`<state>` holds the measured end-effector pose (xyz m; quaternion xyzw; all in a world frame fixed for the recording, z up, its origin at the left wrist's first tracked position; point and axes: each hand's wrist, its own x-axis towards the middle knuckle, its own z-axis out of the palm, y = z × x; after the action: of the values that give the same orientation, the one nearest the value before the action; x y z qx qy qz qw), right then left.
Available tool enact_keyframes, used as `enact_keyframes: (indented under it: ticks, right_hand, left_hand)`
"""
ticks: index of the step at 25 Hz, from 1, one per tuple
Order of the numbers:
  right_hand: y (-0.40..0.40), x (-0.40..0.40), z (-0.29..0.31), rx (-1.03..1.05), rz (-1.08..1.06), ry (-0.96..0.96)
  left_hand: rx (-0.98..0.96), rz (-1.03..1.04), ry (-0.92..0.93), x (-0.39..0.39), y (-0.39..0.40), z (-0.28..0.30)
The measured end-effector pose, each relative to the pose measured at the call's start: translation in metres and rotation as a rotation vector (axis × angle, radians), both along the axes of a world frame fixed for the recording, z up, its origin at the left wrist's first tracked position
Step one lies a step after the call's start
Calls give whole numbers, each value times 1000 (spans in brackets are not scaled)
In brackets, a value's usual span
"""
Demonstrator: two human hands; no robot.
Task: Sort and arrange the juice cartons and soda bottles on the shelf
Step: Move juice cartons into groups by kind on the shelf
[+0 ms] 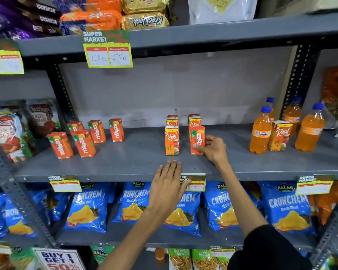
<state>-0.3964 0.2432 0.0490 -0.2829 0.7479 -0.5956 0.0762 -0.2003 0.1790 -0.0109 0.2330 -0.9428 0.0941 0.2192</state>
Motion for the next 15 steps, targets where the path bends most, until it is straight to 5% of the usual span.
enact_keyframes:
  ticks: [9, 15]
  right_hand:
    - [18, 31, 1, -92, 156, -41]
    - [-48, 102, 19, -142, 360, -11]
  left_hand:
    - [29, 19, 89, 33, -16, -2]
    - [50, 88, 136, 94, -70, 2]
